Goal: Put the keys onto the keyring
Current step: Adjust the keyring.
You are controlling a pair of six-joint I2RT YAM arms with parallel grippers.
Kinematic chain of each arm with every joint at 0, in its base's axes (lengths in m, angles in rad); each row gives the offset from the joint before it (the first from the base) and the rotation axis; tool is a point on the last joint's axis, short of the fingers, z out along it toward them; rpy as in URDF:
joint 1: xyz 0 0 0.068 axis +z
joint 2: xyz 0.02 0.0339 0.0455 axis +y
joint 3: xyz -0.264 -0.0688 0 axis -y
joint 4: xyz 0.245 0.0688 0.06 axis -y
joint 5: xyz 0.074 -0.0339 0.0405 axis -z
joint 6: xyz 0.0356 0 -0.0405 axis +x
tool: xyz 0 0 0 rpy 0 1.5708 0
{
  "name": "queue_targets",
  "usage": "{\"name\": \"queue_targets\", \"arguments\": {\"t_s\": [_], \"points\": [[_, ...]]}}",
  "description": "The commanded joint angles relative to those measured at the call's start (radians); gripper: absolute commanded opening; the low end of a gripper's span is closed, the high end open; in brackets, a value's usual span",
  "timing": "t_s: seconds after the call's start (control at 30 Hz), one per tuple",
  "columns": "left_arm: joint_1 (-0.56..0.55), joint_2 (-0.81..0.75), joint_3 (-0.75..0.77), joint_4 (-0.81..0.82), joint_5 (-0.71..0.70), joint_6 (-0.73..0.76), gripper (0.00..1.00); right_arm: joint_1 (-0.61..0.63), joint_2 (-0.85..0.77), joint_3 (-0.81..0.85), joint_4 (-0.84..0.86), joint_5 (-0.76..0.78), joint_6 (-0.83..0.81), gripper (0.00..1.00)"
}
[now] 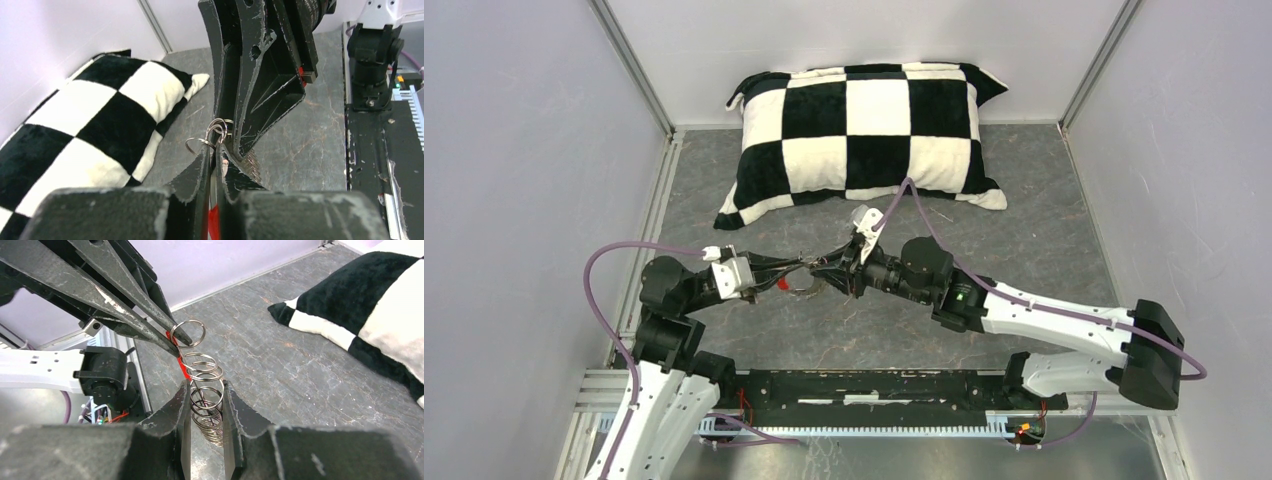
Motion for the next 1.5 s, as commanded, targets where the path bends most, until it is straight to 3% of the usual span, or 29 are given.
{"name": "queue_targets", "arguments": {"t_s": [0.0, 0.13, 0.3, 0.37, 0.43, 0.53, 0.67, 0.83, 1.17, 1.47], "points": [[0.005, -0.015, -0.004, 0.133, -0.046, -0.085, 0.02, 0.011, -0.09, -0.008, 0.021, -0.052, -0.002, 0.23], [0.005, -0.011, -0.004, 0.122, 0.074, -0.043, 0.02, -0.001, -0.134, 0.007, -0.023, -0.112, -0.013, 0.36], [0.005, 0.034, 0.097, -0.208, 0.3, 0.281, 0.02, -0.037, -0.188, 0.075, -0.182, -0.247, -0.095, 0.59], [0.005, 0.06, 0.162, -0.383, 0.364, 0.449, 0.02, -0.068, -0.199, 0.101, -0.238, -0.325, -0.129, 0.64], [0.005, 0.083, 0.2, -0.483, 0.421, 0.527, 0.02, -0.113, -0.2, 0.118, -0.254, -0.453, -0.166, 0.68], [0.005, 0.095, 0.231, -0.572, 0.505, 0.63, 0.02, -0.177, -0.167, 0.152, -0.246, -0.636, -0.205, 0.68], [0.005, 0.087, 0.248, -0.574, 0.579, 0.645, 0.02, -0.198, -0.093, 0.208, -0.206, -0.822, -0.27, 0.68], [0.005, 0.089, 0.268, -0.576, 0.613, 0.641, 0.02, -0.198, -0.028, 0.23, -0.065, -0.972, -0.186, 0.68], [0.005, 0.11, 0.284, -0.576, 0.623, 0.649, 0.02, -0.159, 0.031, 0.174, 0.072, -0.972, -0.096, 0.5], [0.005, 0.11, 0.303, -0.577, 0.64, 0.635, 0.02, -0.129, 0.069, 0.179, 0.094, -0.959, -0.101, 0.49]]}}
